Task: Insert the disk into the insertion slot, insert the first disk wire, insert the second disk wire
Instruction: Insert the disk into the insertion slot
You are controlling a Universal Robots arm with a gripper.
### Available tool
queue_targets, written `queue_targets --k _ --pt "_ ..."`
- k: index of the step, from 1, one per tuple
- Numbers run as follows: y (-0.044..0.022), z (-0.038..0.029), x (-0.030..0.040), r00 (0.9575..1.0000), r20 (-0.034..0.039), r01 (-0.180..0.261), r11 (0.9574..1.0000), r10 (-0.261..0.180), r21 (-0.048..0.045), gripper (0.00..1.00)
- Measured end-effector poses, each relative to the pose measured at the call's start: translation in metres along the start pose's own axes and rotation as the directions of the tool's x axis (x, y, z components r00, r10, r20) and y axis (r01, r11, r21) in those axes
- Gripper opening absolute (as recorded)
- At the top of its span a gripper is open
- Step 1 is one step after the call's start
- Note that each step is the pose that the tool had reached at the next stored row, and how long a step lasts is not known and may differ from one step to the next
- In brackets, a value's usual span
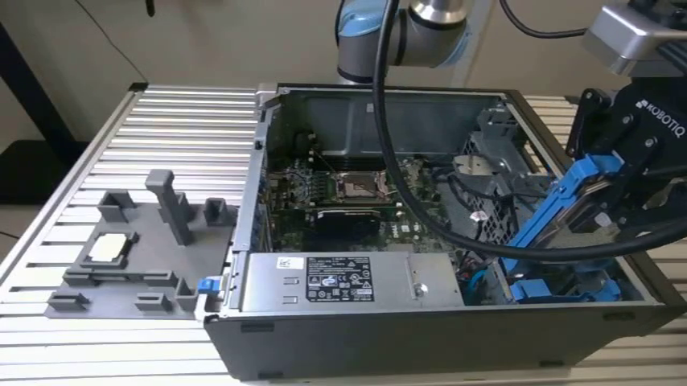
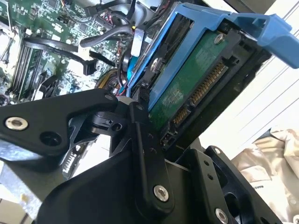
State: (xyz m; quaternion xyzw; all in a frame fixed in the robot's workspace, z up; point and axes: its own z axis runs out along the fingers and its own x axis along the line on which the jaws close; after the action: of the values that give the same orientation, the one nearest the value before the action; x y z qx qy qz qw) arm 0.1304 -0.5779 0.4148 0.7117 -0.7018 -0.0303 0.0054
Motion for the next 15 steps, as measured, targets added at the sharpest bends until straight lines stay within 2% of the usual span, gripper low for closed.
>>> queue_targets --k 7,15 --pt "-0.0004 0.0063 0.0016 1.0 0.0093 0.001 1.0 -0.001 0.0 0.33" --pt "-0.0008 0.0111 0.0019 0.9999 0.011 0.003 1.0 -0.003 -0.0013 0.33"
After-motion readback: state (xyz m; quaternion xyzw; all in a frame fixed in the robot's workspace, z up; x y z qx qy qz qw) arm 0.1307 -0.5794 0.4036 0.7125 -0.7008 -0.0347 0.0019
